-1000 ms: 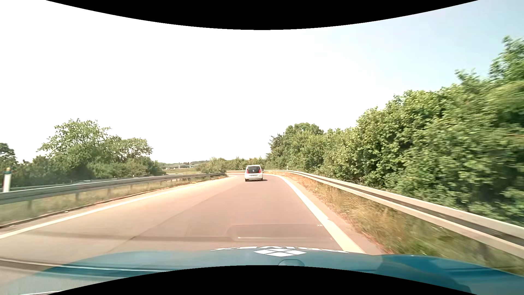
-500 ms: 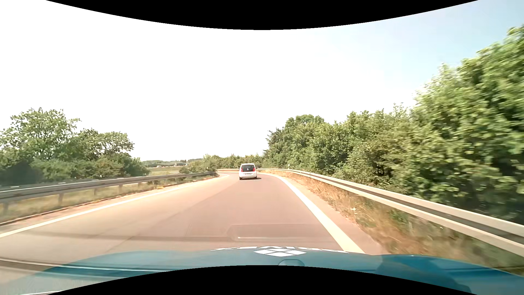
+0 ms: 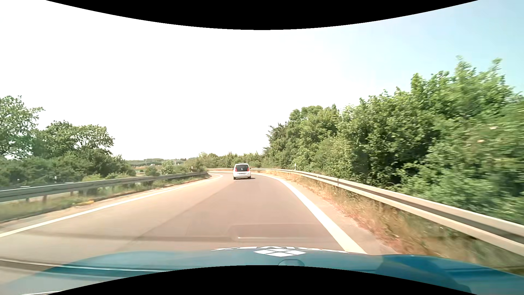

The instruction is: Follow the waypoints while adhering to traffic rules and regulations

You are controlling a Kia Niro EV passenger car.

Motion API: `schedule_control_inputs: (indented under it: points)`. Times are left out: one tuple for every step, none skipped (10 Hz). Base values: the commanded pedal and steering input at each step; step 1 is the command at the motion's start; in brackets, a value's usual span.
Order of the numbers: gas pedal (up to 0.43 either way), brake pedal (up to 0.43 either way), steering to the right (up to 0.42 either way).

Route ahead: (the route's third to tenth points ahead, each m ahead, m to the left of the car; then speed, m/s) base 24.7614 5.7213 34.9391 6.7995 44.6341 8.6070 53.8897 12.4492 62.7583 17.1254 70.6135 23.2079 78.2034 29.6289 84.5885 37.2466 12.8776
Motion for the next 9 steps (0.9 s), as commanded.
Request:
schedule_control_inputs:
  points:
    - [0.008,0.0,-0.013]
    - [0.067,0.0,-0.017]
    - [0.067,0.0,-0.02]
    - [0.067,0.0,-0.023]
    - [0.067,0.0,-0.025]
    - [0.067,0.0,-0.029]
    - [0.067,0.0,-0.032]
    - [0.067,0.0,-0.034]
    - [0.067,0.0,-0.037]
